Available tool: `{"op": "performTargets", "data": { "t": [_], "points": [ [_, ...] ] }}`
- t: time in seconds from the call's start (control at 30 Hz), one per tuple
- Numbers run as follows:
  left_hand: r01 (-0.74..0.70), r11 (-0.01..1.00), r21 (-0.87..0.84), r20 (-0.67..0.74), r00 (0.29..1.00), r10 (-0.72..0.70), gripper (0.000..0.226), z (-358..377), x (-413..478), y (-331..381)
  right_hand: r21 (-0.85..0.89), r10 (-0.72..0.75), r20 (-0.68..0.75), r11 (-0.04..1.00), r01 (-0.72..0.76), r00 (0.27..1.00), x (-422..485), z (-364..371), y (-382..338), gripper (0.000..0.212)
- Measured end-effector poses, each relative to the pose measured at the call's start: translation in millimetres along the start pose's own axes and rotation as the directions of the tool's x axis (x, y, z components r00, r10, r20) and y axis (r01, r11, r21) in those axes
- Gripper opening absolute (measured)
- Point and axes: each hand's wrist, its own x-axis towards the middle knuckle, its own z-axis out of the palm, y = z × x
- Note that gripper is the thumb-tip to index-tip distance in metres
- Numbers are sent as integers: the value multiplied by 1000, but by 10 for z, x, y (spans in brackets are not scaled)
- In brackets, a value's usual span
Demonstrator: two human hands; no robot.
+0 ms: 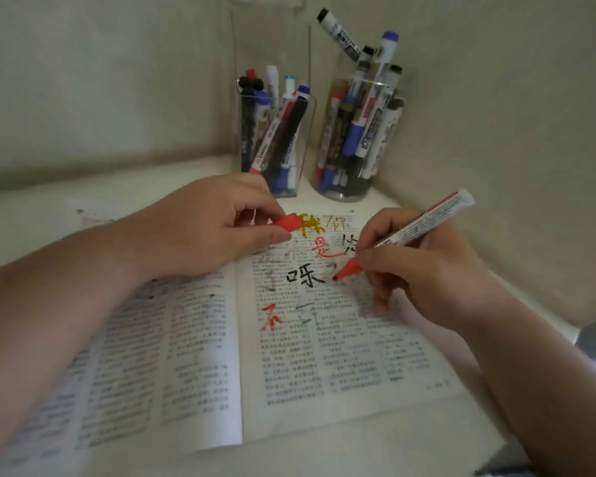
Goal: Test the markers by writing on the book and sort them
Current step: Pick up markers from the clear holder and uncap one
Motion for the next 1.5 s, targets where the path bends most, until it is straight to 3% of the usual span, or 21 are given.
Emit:
{"op": "performTargets", "data": {
  "t": [0.1,0.17,0.33,0.43,0.6,0.8,0.97,1.13,1.3,1.5],
  "points": [
    [33,999,1,-8,999,-33,29,6,-3,-8,48,57,81,997,-61,995,-75,-16,17,9],
    [69,997,-31,-21,997,-70,27,20,-1,6,-28,87,91,996,-85,992,-91,-5,47,8],
    [66,992,-111,8,998,-65,26,48,7,35,-113,108,54,988,-101,993,-75,17,86,6],
    [60,995,-76,45,997,-56,25,46,-1,48,-197,89,22,977,-83,996,-76,38,84,13],
    [59,998,-31,67,996,-57,29,38,10,41,-352,57,3,935,-52,998,-82,43,81,4],
    [37,998,-43,82,996,-33,29,56,18,79,-332,103,115,941,-59,988,-120,64,-3,7],
    [38,999,-7,72,997,-37,29,51,-3,94,-380,85,-17,921,-85,996,-86,67,31,12],
    [45,999,-25,86,995,-42,24,57,-10,107,-389,74,-42,917,-85,996,-71,42,63,11],
    [19,999,-31,96,995,-16,24,64,-9,127,-280,97,117,958,-61,988,-111,47,35,9],
    [-10,999,-39,106,994,14,25,64,-11,124,-297,78,179,955,-22,981,-125,42,37,12]
  ]
}}
